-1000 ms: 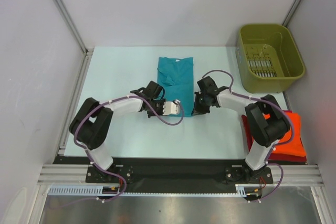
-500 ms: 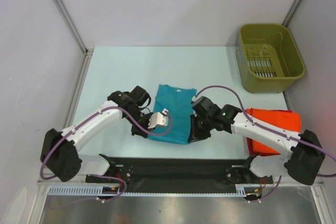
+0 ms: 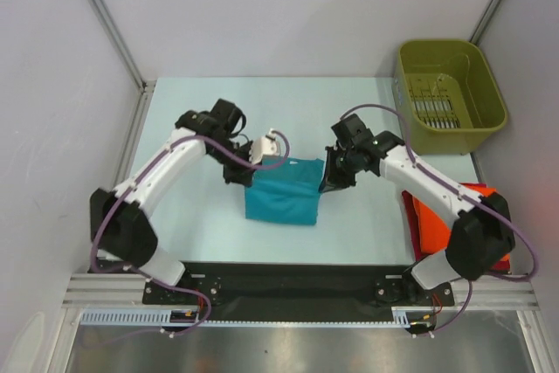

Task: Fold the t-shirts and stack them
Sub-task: Fold the tshirt

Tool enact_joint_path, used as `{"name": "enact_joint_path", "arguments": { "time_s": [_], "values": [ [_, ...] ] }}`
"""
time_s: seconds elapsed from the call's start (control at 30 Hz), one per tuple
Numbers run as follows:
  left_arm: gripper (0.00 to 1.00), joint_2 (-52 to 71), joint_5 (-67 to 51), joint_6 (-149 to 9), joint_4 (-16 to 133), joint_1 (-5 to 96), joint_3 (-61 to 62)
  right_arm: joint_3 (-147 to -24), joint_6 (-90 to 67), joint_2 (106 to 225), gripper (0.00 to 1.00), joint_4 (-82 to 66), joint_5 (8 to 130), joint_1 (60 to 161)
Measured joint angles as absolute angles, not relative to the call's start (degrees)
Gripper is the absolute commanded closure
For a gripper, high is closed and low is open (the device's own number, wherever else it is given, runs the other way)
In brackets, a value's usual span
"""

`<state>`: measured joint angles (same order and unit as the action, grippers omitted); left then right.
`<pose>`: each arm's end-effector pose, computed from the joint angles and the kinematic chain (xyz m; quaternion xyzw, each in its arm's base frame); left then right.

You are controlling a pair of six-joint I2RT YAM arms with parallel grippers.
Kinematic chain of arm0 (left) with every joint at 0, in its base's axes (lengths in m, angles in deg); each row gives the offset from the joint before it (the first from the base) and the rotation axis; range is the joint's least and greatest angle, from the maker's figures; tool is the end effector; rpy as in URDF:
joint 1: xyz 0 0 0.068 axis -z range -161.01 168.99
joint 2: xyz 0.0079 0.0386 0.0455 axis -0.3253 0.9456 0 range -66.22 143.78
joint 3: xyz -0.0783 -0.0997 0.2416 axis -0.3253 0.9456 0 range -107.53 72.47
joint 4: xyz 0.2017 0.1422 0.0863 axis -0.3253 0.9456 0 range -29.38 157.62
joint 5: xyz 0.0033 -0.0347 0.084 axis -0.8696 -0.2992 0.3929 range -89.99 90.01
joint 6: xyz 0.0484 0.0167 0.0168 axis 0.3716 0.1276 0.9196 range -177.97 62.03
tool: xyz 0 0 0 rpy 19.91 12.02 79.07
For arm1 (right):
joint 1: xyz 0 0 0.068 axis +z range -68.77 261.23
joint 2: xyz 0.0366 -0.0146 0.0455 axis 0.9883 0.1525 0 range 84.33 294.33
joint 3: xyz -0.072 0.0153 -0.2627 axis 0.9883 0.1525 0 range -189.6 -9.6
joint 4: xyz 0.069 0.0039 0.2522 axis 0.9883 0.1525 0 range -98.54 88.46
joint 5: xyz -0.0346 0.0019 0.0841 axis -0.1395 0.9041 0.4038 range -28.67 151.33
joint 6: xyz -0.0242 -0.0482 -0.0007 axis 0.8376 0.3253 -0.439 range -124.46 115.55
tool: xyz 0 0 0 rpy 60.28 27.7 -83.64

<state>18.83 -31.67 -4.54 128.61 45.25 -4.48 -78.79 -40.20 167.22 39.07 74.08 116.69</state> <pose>0.2369 -0.1376 0.3001 0.6373 0.7120 -0.2360 0.1768 0.2332 0.1758 0.2803 -0.0251 0.9629 0.2308 0.1375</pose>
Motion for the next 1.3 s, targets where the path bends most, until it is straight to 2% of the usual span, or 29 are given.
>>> {"name": "enact_joint_path", "arguments": {
  "time_s": [0.17,0.37,0.7,0.73,0.77,0.8,0.83,0.87,0.9,0.97,1.13,1.2,1.3],
  "values": [
    [1.00,31.6,-30.4,-6.6,125.0,42.6,-15.3,-82.2,-36.1,175.5,1.00,34.8,74.4,110.7],
    [1.00,41.3,-27.8,-10.3,121.7,40.6,-24.1,-85.1,-35.0,182.1,1.00,29.4,74.9,107.1],
    [1.00,50.8,-26.0,-15.8,114.8,40.2,-27.8,-87.8,-34.9,190.3,0.99,24.9,74.2,104.1],
    [1.00,51.2,-25.8,-16.1,114.3,40.2,-27.8,-88.0,-34.9,190.7,0.94,24.7,74.1,104.0],
    [0.95,51.7,-25.6,-16.6,113.6,40.2,-27.8,-88.1,-35.0,191.2,0.75,24.4,73.9,103.9],
    [0.88,52.1,-25.5,-17.2,112.9,40.2,-27.8,-88.2,-35.4,191.6,0.63,24.2,73.7,103.9],
    [0.80,52.5,-25.0,-17.6,112.1,40.2,-27.8,-88.3,-35.5,192.0,0.56,24.0,73.0,103.9],
    [0.64,52.9,-24.3,-18.1,111.4,40.1,-27.8,-88.4,-35.4,192.4,0.52,23.9,72.1,103.9],
    [0.59,53.3,-23.7,-18.4,110.5,40.0,-27.9,-88.5,-35.4,192.8,0.50,23.8,71.0,103.7],
    [0.53,54.5,-21.5,-19.2,108.7,39.7,-28.9,-89.1,-35.2,193.6,0.49,23.8,68.4,103.1],
    [0.52,56.5,-17.4,-21.9,105.7,38.5,-34.2,-89.5,-34.2,191.6,0.49,23.5,59.6,102.5],
    [0.57,54.7,-17.4,-23.7,104.1,38.1,-33.6,-87.5,-33.9,187.5,0.59,22.9,56.7,104.0],
    [0.64,47.4,-21.0,-25.8,100.5,37.8,-25.2,-83.8,-34.2,180.4,0.69,20.4,56.1,109.0]
  ]
}}
